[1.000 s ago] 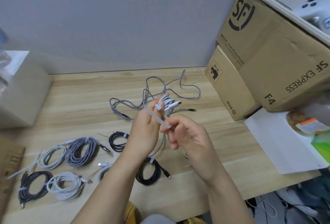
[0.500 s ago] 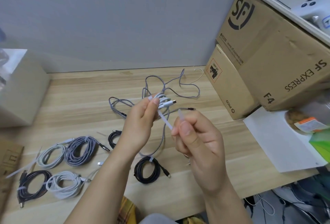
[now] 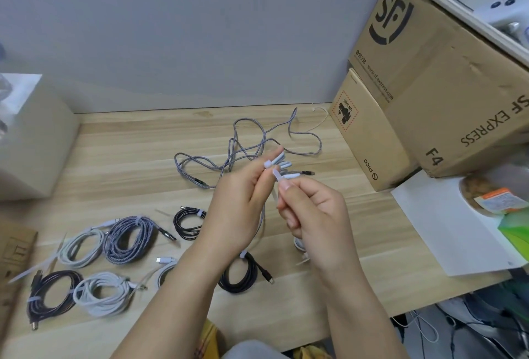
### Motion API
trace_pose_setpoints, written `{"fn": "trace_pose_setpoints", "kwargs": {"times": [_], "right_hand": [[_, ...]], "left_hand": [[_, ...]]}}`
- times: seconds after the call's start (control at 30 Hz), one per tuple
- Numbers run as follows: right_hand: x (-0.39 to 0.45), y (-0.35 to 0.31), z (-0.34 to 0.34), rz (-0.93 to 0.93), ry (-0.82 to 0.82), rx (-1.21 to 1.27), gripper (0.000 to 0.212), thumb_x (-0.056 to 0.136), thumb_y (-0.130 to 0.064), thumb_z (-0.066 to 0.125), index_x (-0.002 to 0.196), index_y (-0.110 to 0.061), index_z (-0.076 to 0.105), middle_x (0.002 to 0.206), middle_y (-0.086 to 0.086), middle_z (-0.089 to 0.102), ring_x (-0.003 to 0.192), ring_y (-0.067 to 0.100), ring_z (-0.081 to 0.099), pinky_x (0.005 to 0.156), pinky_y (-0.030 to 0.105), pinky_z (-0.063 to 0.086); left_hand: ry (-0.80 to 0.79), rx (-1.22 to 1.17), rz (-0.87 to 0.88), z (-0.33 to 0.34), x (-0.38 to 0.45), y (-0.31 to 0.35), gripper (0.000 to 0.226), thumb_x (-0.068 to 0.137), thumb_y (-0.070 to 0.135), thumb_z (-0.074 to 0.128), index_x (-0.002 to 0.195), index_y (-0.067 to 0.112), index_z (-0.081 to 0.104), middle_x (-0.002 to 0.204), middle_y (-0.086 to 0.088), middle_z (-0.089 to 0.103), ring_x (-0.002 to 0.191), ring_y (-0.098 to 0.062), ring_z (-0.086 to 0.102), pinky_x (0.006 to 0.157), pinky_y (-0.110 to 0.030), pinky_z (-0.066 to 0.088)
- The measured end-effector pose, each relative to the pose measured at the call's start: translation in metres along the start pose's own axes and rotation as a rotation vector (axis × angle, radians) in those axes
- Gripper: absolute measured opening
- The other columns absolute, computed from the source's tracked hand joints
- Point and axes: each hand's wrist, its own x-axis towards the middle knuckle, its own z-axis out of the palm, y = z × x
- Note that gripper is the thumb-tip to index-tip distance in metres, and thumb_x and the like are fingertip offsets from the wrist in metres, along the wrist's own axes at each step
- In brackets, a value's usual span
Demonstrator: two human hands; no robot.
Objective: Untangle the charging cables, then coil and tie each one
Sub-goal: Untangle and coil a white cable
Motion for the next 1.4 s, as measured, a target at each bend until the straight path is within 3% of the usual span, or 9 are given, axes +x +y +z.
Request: {"fn": "trace_pose_setpoints", "kwargs": {"times": [0.1, 0.23, 0.4, 0.6, 0.7, 0.87, 1.0, 1.1, 1.4], "right_hand": [[0.002, 0.002, 0.000, 0.011, -0.007, -0.004, 0.028, 0.080, -0.025, 0.055, 0.054, -0.015, 0.053, 0.047, 0.000, 0.033, 0.043, 0.006, 0.028, 0.041, 0.012, 0.025], [0.005, 0.003, -0.001, 0.017, 0.000, -0.013, 0.027, 0.079, -0.025, 0.054, 0.055, -0.013, 0.051, 0.047, -0.003, 0.033, 0.042, 0.005, 0.028, 0.042, 0.012, 0.025], [0.007, 0.003, -0.001, 0.035, -0.014, 0.005, 0.027, 0.079, -0.024, 0.054, 0.055, -0.013, 0.052, 0.048, 0.000, 0.033, 0.042, 0.005, 0.027, 0.041, 0.012, 0.024], [0.009, 0.001, 0.000, 0.048, -0.013, 0.001, 0.033, 0.092, -0.011, 0.056, 0.059, -0.006, 0.051, 0.047, 0.002, 0.029, 0.041, 0.005, 0.025, 0.040, 0.011, 0.023], [0.011, 0.007, -0.002, 0.053, 0.033, -0.136, 0.037, 0.090, -0.026, 0.060, 0.055, -0.017, 0.053, 0.045, 0.000, 0.033, 0.042, 0.009, 0.027, 0.042, 0.018, 0.026], [0.014, 0.017, -0.006, -0.120, 0.072, -0.866, 0.037, 0.090, -0.039, 0.056, 0.059, -0.020, 0.049, 0.062, -0.004, 0.046, 0.064, 0.023, 0.051, 0.060, 0.037, 0.041], [0.017, 0.017, -0.008, -0.083, 0.095, -0.836, 0.019, 0.082, -0.037, 0.067, 0.072, -0.025, 0.056, 0.056, -0.008, 0.044, 0.059, 0.013, 0.045, 0.059, 0.032, 0.037], [0.018, 0.019, -0.007, -0.030, 0.091, -0.700, 0.026, 0.075, -0.028, 0.075, 0.082, -0.027, 0.050, 0.053, -0.005, 0.051, 0.054, 0.012, 0.048, 0.061, 0.031, 0.040], [0.020, 0.031, -0.006, 0.045, 0.095, -0.477, 0.016, 0.079, -0.020, 0.073, 0.070, -0.028, 0.062, 0.049, -0.009, 0.060, 0.060, 0.019, 0.065, 0.073, 0.042, 0.054]], "left_hand": [[-0.019, 0.019, 0.013, 0.000, -0.001, -0.001, 0.029, 0.090, 0.040, 0.039, 0.113, 0.053, 0.051, 0.088, -0.008, 0.069, 0.074, -0.018, 0.055, 0.075, -0.030, 0.046], [-0.026, 0.055, 0.025, -0.001, -0.001, -0.001, 0.028, 0.096, 0.033, 0.043, 0.115, 0.053, 0.049, 0.073, 0.014, 0.065, 0.061, -0.004, 0.048, 0.062, -0.016, 0.041], [-0.020, 0.078, 0.022, -0.002, 0.000, -0.004, 0.033, 0.091, 0.038, 0.039, 0.119, 0.049, 0.051, 0.077, -0.010, 0.065, 0.071, -0.025, 0.053, 0.068, -0.029, 0.044], [-0.020, 0.119, 0.049, -0.002, -0.001, -0.006, 0.038, 0.092, 0.035, 0.041, 0.127, 0.034, 0.055, 0.063, 0.004, 0.058, 0.058, -0.006, 0.045, 0.060, -0.016, 0.038], [-0.070, 0.233, 0.056, -0.002, 0.000, -0.007, 0.037, 0.094, 0.038, 0.040, 0.122, 0.025, 0.060, 0.091, 0.010, 0.070, 0.078, 0.000, 0.059, 0.073, -0.020, 0.045], [-0.183, 0.486, 0.050, 0.000, -0.002, -0.027, 0.046, 0.092, 0.045, 0.030, 0.112, 0.021, 0.063, 0.131, 0.019, 0.055, 0.109, -0.014, 0.059, 0.082, -0.033, 0.047], [-0.189, 0.514, 0.052, -0.004, -0.003, -0.036, 0.027, 0.096, 0.035, 0.041, 0.098, 0.022, 0.063, 0.095, 0.003, 0.070, 0.082, -0.023, 0.059, 0.062, -0.032, 0.041], [-0.234, 0.517, 0.045, -0.005, -0.003, -0.036, 0.025, 0.089, 0.040, 0.034, 0.084, 0.033, 0.057, 0.068, 0.008, 0.057, 0.064, -0.014, 0.048, 0.058, -0.033, 0.039], [-0.239, 0.649, 0.170, -0.006, -0.004, -0.041, 0.050, 0.085, 0.052, 0.015, 0.081, 0.019, 0.053, 0.069, 0.005, 0.051, 0.067, -0.020, 0.047, 0.055, -0.033, 0.037]]}}
